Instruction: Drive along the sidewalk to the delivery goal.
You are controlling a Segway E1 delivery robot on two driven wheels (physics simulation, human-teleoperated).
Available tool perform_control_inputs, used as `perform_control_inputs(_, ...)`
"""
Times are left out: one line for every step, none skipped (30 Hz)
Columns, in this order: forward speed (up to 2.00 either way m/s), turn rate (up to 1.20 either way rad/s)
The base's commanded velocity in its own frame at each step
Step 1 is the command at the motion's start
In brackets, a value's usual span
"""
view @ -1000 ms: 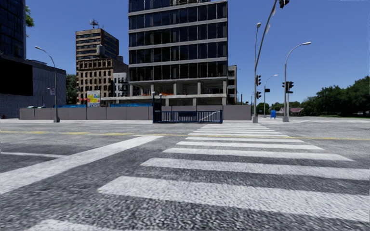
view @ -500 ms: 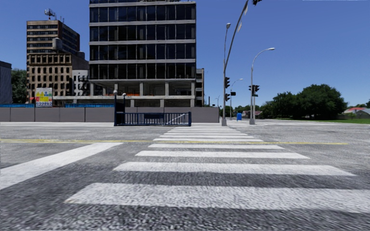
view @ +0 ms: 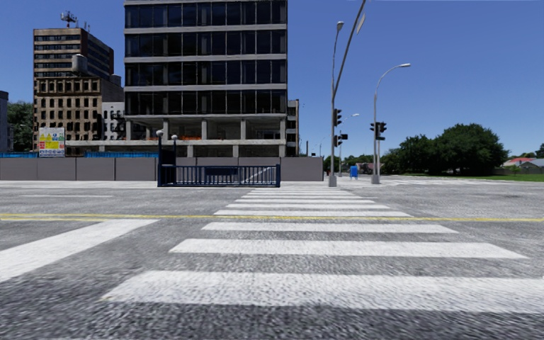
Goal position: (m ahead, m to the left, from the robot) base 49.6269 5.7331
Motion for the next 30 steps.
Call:
perform_control_inputs(2.00, 0.00)
perform_control_inputs(2.00, 0.00)
perform_control_inputs(2.00, 0.00)
perform_control_inputs(2.00, 0.00)
perform_control_inputs(2.00, 0.00)
perform_control_inputs(2.00, 0.00)
perform_control_inputs(2.00, 0.00)
perform_control_inputs(2.00, 0.00)
perform_control_inputs(2.00, 0.00)
perform_control_inputs(2.00, -0.65)
perform_control_inputs(2.00, -1.06)
perform_control_inputs(2.00, -1.16)
perform_control_inputs(2.00, -1.18)
perform_control_inputs(2.00, -0.68)
perform_control_inputs(2.00, -0.68)
perform_control_inputs(2.00, 0.00)
perform_control_inputs(2.00, 0.00)
perform_control_inputs(2.00, 0.00)
perform_control_inputs(2.00, 0.00)
perform_control_inputs(2.00, 0.00)
perform_control_inputs(2.00, 0.00)
perform_control_inputs(2.00, 0.00)
perform_control_inputs(2.00, 0.00)
perform_control_inputs(2.00, 0.00)
perform_control_inputs(2.00, 0.00)
perform_control_inputs(2.00, 0.00)
perform_control_inputs(2.00, 0.00)
perform_control_inputs(2.00, 0.00)
perform_control_inputs(2.00, 0.00)
perform_control_inputs(2.00, 0.00)
